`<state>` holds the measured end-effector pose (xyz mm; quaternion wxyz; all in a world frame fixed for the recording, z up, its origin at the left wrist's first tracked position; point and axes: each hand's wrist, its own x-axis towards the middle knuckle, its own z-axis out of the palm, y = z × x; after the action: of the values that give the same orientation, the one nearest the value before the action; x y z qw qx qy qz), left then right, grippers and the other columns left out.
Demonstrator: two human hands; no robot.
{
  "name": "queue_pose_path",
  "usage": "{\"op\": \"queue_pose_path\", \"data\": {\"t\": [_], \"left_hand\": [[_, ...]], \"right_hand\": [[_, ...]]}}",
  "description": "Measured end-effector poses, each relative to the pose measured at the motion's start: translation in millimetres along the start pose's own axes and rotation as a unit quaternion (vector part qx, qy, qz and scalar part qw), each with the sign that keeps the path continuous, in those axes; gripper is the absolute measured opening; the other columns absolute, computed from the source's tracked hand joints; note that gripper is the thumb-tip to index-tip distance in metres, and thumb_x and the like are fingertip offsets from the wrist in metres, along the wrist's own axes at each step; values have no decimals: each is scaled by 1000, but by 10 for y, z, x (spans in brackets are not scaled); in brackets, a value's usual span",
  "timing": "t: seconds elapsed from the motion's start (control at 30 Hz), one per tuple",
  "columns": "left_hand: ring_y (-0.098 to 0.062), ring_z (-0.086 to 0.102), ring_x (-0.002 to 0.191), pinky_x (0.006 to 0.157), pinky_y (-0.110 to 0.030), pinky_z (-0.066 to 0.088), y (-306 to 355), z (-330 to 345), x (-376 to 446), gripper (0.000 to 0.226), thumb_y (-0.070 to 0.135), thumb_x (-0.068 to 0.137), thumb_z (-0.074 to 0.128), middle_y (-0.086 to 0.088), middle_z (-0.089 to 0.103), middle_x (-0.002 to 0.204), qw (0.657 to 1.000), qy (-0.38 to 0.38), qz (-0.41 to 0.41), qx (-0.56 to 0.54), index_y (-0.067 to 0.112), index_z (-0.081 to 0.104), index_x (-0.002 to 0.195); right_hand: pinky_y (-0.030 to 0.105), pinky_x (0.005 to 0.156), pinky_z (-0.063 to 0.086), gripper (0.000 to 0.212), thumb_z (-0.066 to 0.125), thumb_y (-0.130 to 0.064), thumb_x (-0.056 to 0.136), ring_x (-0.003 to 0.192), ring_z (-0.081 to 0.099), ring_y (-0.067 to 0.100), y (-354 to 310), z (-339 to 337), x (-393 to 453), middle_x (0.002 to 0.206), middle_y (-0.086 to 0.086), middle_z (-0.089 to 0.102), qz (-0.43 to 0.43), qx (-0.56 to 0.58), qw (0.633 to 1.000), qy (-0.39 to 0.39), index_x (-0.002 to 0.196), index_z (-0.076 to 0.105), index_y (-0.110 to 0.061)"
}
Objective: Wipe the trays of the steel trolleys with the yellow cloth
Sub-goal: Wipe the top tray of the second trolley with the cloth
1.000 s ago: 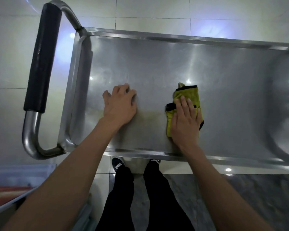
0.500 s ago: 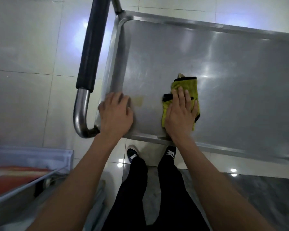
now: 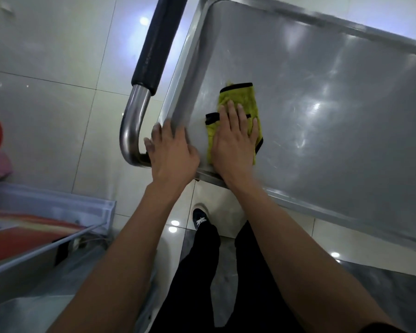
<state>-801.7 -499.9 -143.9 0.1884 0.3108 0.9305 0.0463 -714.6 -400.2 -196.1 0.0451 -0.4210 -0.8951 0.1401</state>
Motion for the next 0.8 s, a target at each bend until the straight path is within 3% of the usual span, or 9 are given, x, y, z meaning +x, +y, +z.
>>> {"op": "queue_pose_path", "data": {"t": [0.17,0.33,0.53,0.67,0.8], "left_hand": [[-38,40,131,102,-53,45,-108,-131,161,47,15,93,50,-17,39,147,998,-6,-20,-66,8,43,140],[-35,48,116,91,-51,51,-68,-134,116,46,11,91,48,-21,52,129,995,8,-24,-101,5,38,136],[-43,32,138,111,-55,35,-33,-94,138,50,21,96,41,-25,29,157,998,-22,-21,-61,7,36,143],[-41,26,145,118,-54,26,-61,-94,121,58,23,97,36,-26,23,160,997,-26,-14,-66,7,28,152],[-42,23,146,116,-56,30,-26,-93,94,58,28,100,32,-26,19,161,998,-39,-15,-42,4,27,152]], "right_hand": [[55,120,15,59,23,-29,96,151,22,22,-11,35,4,163,1,29,1,7,1000,15,152,37,-18],[53,121,12,58,27,-27,96,151,22,23,-64,61,25,163,2,29,-5,3,1000,10,152,38,-17],[51,123,8,66,40,-42,97,154,12,21,-331,115,257,166,1,19,-129,-20,988,-77,157,25,-18],[50,123,8,73,14,-46,89,153,14,19,-334,42,297,165,0,22,-156,-12,984,-87,156,28,-19],[50,123,10,74,8,-42,89,152,18,19,-285,14,259,163,-1,27,-154,13,985,-75,155,33,-20]]}}
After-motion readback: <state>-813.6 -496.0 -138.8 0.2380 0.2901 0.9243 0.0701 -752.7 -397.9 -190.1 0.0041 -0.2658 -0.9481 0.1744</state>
